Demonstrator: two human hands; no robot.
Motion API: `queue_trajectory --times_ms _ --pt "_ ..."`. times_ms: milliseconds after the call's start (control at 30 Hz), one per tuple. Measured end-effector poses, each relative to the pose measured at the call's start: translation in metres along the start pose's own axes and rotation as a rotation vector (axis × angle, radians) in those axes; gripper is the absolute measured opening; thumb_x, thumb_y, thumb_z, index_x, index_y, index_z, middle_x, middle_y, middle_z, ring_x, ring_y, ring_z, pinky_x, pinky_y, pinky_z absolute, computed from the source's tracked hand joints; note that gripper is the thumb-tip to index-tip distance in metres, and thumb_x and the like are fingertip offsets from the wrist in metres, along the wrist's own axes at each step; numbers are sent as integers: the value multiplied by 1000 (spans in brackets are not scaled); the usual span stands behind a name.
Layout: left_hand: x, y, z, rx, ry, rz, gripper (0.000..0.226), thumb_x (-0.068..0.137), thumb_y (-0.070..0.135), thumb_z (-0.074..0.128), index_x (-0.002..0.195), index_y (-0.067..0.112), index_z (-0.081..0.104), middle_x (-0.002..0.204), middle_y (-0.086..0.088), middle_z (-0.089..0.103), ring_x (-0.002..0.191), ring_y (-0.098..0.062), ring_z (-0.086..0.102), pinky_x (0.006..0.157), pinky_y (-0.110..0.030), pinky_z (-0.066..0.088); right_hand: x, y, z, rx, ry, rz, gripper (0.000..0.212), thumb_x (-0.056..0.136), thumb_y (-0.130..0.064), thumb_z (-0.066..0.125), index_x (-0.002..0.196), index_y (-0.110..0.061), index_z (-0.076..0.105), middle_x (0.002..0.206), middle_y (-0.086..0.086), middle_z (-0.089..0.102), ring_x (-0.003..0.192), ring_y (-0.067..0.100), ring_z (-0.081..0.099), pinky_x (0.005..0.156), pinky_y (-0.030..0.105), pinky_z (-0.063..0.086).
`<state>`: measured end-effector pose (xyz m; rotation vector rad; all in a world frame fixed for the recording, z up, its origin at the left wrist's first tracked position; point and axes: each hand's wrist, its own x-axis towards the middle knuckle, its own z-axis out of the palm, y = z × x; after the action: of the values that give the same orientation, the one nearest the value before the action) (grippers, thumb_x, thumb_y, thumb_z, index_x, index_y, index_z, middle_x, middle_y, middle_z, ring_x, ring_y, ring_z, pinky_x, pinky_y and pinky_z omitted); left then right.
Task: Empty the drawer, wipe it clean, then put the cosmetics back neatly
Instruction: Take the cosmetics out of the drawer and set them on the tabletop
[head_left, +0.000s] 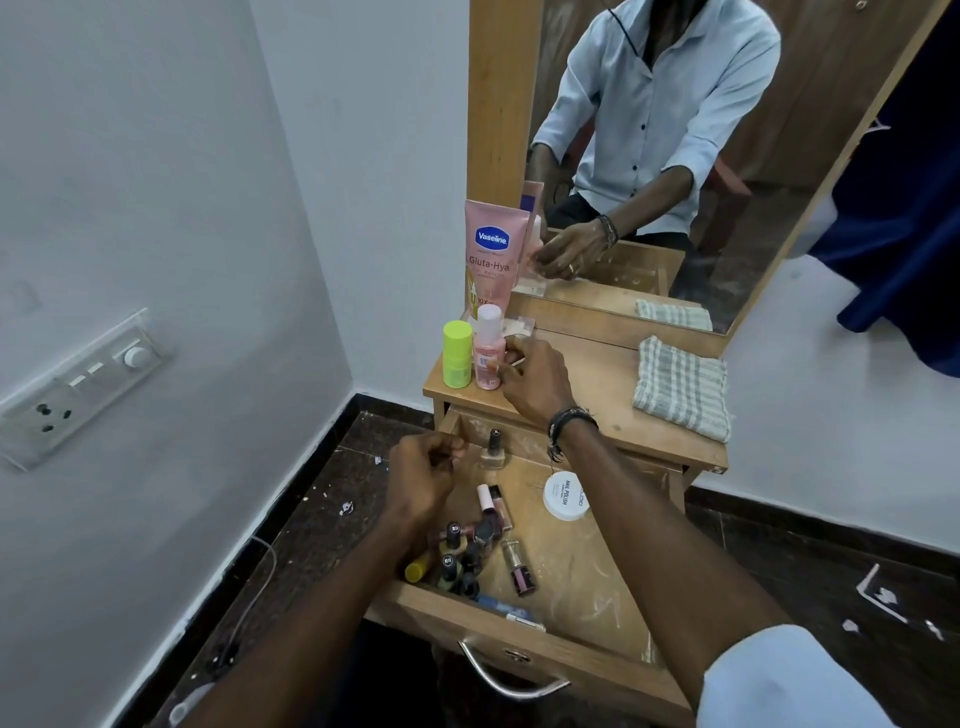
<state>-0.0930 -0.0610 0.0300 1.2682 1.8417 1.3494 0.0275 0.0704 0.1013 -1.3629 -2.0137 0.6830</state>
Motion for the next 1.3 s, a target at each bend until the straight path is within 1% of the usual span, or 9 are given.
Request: queue_trajectory --times_ms 233,500,633,733,833,1067,1167,1233,1300 --pt "2 -2 1 43 -16 8 27 77 -14 63 94 4 76 87 -1 75 84 -7 71 82 -31 59 -3 4 -2 0 -43 -26 20 84 -12 68 102 -14 72 97 2 74 85 22 66 77 35 55" --pt "0 -2 0 38 -9 -4 31 75 -16 62 95 4 75 86 -2 75 83 -11 71 83 -36 59 -2 5 -1 14 -56 -32 23 82 -14 70 105 -16 71 101 2 75 87 23 68 79 39 57" --pt "-1 -2 1 44 -11 -15 33 76 -17 61 96 5 75 87 -1 74 85 -10 70 83 -36 59 -3 10 -3 49 -63 -7 30 82 -24 75 111 -17 69 99 0 71 83 18 66 75 36 56" --pt "0 -6 0 39 -19 -44 32 77 -15 60 95 7 75 88 2 75 86 -8 71 83 -36 59 -16 18 -8 147 123 -55 27 90 -42 66 93 -16 67 79 -3 66 70 13 61 63 31 51" --pt "0 -6 1 38 -1 -54 29 78 -11 63 93 11 76 87 4 75 84 -7 71 82 -36 60 -42 36 -15 192 329 -155 45 99 -41 47 66 -11 53 56 1 49 51 15 42 48 35 36" --pt "-3 2 8 108 43 -23 20 80 -2 70 94 11 76 89 3 75 83 -5 69 82 -31 59 -100 89 -17 -119 175 -294 39 89 -29 52 52 -20 42 46 -5 37 39 16 32 43 21 18" --pt "-5 5 11 132 63 -7 17 81 0 70 94 10 76 89 3 75 80 -1 68 76 -18 56 -113 104 -14 -327 19 -224 14 80 -27 54 69 -18 57 63 -1 57 52 16 49 47 24 34" --pt "-6 8 13 134 58 -6 16 82 1 70 91 11 77 84 6 73 77 3 66 69 -9 51 -118 106 -11 -470 -86 -107 25 83 -29 53 103 -17 63 94 4 66 77 24 64 60 32 51" --pt "-6 7 16 139 43 -11 17 81 0 71 89 13 77 84 6 74 76 1 67 69 -11 51 -120 104 -10 -542 -113 -5 41 89 -33 53 126 -15 56 117 10 62 98 30 64 73 34 52"
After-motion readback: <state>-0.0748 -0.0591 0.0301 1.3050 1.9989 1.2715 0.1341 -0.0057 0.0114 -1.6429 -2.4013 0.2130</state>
